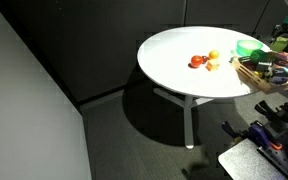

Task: Move the yellow cube to the tray

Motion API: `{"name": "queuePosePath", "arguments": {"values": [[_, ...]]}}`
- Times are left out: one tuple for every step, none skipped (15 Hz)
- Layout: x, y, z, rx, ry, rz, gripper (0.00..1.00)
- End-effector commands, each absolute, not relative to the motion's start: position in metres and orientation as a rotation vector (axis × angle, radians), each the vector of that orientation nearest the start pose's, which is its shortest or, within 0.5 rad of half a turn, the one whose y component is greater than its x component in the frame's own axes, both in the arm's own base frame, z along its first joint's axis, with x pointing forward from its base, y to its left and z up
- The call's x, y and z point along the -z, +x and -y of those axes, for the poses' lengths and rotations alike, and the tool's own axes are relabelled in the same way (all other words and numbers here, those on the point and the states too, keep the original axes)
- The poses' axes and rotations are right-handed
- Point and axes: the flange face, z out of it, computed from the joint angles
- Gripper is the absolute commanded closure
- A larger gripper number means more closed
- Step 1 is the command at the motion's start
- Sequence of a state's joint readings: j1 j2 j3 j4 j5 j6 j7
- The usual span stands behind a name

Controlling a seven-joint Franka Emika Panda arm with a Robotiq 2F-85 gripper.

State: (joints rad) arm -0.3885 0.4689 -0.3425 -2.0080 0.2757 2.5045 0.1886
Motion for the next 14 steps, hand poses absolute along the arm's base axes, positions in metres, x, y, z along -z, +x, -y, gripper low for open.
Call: {"name": "queuePosePath", "arguments": {"values": [[-0.232,0.474,0.402,0.116,-2.712,-1.631,0.75],[-0.23,0.477,0.398,0.111,-2.723,-1.617,0.75],[-0.227,0.481,0.393,0.105,-2.737,-1.602,0.75],[-0.224,0.485,0.389,0.096,-2.752,-1.584,0.75],[-0.221,0.488,0.384,0.086,-2.766,-1.57,0.75],[-0.218,0.491,0.38,0.077,-2.779,-1.554,0.75],[-0.216,0.492,0.376,0.068,-2.793,-1.54,0.75],[-0.214,0.494,0.372,0.056,-2.806,-1.524,0.75],[-0.213,0.494,0.369,0.045,-2.816,-1.507,0.69],[-0.212,0.494,0.367,0.037,-2.825,-1.494,0.26],[-0.211,0.494,0.364,0.029,-2.831,-1.478,0.27],[-0.212,0.495,0.362,0.027,-2.836,-1.462,0.26],[-0.214,0.494,0.358,0.022,-2.843,-1.439,0.19],[-0.215,0.494,0.355,0.021,-2.848,-1.424,0.12]]}}
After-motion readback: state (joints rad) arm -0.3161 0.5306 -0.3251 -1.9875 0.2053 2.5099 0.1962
